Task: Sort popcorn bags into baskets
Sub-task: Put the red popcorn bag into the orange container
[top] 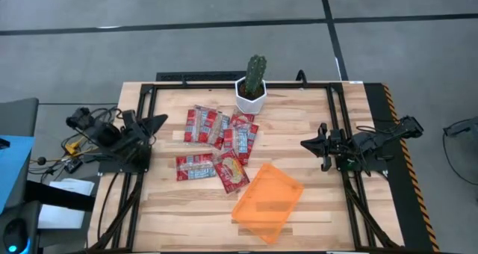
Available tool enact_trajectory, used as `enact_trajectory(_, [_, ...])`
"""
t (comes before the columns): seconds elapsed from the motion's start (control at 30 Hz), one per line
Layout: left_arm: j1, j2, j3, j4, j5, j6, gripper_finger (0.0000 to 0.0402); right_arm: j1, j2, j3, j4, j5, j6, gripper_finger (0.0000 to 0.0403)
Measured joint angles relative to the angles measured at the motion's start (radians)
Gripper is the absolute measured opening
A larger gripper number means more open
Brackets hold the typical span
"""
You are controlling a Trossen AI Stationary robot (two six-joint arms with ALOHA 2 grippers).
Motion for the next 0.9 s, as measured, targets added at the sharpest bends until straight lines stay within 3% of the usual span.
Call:
enact_trajectory(0.1, [0.013,0.110,0.118,-0.069,0.044,-0.012,0.0270,0.000,0.000,0.000,0.000,0.000,0.000,0.0049])
enact_trajectory(0.23, [0.033,0.264,0.311,-0.169,0.175,0.041,0.0270,0.000,0.000,0.000,0.006,0.000,0.009,0.0049])
enact_trajectory(0.43, [0.073,0.437,0.627,-0.458,0.326,0.080,0.0270,-0.004,0.000,0.000,0.020,0.000,0.263,0.0049])
enact_trajectory(0.63, [0.129,0.521,0.891,-0.574,0.427,0.082,0.0270,-0.056,0.000,0.001,0.201,0.055,0.414,0.0049])
enact_trajectory(0.9, [0.202,0.605,1.149,-0.827,0.477,0.036,0.0270,-0.122,-0.001,0.043,0.326,0.060,0.420,0.0049])
